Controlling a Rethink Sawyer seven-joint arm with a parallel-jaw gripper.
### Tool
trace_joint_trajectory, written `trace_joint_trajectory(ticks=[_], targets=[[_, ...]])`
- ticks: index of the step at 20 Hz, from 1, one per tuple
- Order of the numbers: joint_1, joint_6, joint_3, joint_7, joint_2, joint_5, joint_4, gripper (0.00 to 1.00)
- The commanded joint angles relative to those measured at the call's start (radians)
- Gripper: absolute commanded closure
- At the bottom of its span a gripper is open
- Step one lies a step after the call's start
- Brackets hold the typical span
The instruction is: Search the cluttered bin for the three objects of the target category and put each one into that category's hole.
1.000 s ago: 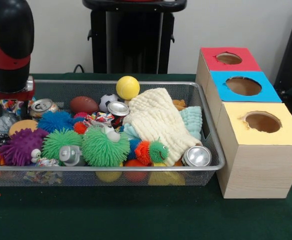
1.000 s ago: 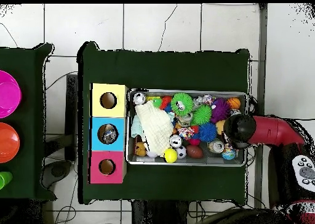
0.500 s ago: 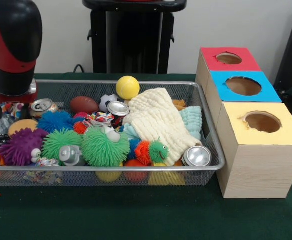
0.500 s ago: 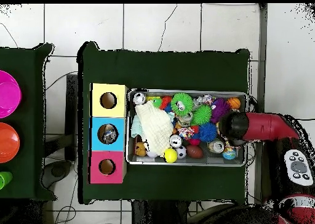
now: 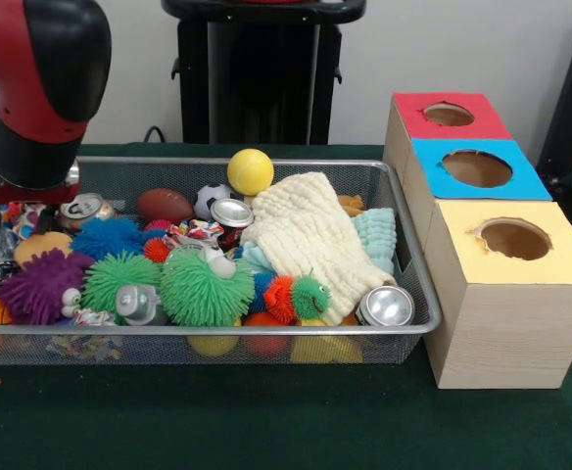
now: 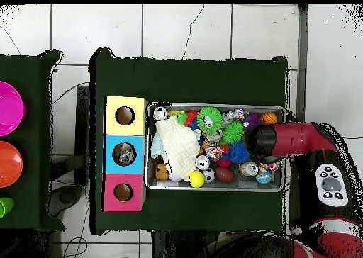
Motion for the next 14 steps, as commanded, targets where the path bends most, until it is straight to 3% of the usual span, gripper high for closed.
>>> trace_joint_trajectory(ticks=[1, 14], targets=[[0.016, -0.023, 0.006, -0.041, 0.024, -0.056, -0.022, 0.0], [0.028, 0.013, -0.005, -0.014, 0.144, -0.044, -0.122, 0.0]])
